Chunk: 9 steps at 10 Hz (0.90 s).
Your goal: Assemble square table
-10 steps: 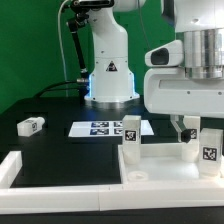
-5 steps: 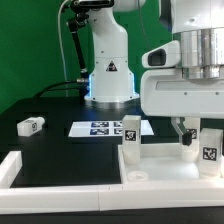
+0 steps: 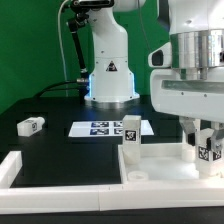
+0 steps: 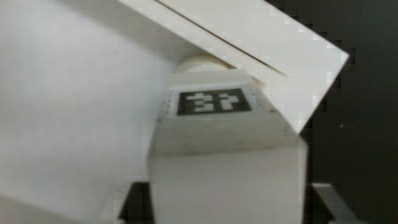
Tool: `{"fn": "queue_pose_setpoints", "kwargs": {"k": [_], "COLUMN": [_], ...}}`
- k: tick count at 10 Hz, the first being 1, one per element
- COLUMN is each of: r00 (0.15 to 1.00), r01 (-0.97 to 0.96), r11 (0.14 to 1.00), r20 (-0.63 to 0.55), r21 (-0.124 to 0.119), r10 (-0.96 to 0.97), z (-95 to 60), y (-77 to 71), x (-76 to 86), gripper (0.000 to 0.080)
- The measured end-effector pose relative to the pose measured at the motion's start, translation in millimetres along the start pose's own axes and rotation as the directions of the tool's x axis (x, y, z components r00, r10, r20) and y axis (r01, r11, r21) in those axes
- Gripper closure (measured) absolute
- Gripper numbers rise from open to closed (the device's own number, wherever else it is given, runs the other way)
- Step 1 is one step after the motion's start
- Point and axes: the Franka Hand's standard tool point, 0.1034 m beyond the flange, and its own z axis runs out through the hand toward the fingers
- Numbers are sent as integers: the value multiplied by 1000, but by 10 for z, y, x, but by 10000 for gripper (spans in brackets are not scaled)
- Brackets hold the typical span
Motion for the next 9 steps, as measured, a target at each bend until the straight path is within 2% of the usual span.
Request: {"fn": "queue_pose_setpoints", "kwargs": {"k": [2, 3, 5, 6, 7, 8, 9], "r00": [954, 878, 660, 569, 518, 537, 549], "r01": [-300, -476, -749, -820, -853, -841, -833], "r11": [954, 879, 662, 573, 522, 541, 553], "r20": [12, 33, 85, 106, 109, 108, 108], "r21": [-18, -16, -1, -4, -11, -9, -8], "r10": [300, 477, 747, 815, 848, 836, 829], "z": [-9, 8, 8, 7, 5, 7, 9], "y": [26, 52, 65, 67, 62, 66, 66], "x": [-14, -26, -79, -90, -93, -93, -94], "gripper": [509, 509, 509, 509, 509, 509, 436]}}
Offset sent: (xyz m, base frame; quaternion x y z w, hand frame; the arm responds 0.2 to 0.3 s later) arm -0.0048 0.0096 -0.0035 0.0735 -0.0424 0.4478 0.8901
